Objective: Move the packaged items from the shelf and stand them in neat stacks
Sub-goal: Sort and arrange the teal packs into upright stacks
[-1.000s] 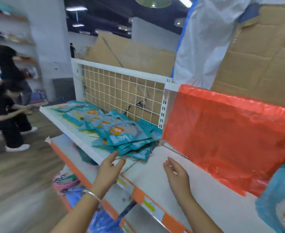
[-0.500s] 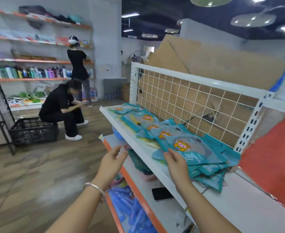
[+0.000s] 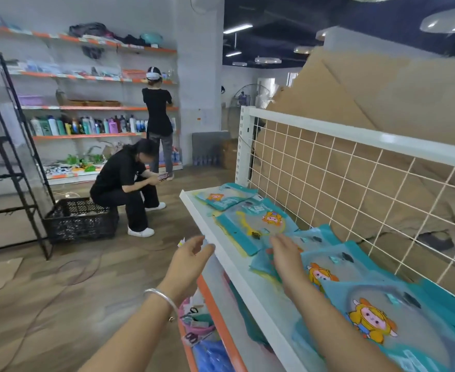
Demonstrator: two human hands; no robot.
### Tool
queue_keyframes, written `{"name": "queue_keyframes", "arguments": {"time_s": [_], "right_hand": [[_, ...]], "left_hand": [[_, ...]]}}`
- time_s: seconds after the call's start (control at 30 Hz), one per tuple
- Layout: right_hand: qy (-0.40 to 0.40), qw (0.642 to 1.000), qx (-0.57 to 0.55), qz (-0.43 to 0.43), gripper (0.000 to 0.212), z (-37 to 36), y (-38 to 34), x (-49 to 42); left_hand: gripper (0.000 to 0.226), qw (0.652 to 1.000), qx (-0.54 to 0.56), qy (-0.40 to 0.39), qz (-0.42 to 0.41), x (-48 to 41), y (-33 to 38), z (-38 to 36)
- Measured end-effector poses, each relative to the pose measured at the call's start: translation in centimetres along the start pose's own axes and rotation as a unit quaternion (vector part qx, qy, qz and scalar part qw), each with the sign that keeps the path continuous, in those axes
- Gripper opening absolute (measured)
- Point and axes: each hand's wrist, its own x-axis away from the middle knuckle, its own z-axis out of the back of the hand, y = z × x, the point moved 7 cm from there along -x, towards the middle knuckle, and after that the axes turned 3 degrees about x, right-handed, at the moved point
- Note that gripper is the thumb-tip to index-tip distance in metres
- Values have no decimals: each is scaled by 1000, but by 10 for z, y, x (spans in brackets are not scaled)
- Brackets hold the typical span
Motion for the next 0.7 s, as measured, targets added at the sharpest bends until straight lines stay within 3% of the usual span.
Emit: {"name": "queue_keyframes", "arguments": {"time_s": [0.17, 0.4, 0.5, 0.6, 0.7], "right_hand": [[-10, 1000, 10, 6, 18, -17, -5, -75], [-32, 996, 86, -21, 47, -33, 1, -148], [-51, 987, 150, -19, 47, -43, 6, -179], [-108, 963, 247, 10, 49, -59, 12, -208], [-162, 908, 381, 58, 56, -75, 14, -230]], "left_hand": [[50, 1000, -16, 9, -5, -77, 4, -7], [46, 999, -23, -4, 27, -149, -14, -24], [44, 998, -56, -25, 16, -186, -12, -30], [37, 995, -73, -57, 19, -228, -13, -33], [17, 994, -76, -82, 19, -272, -22, -35]]}}
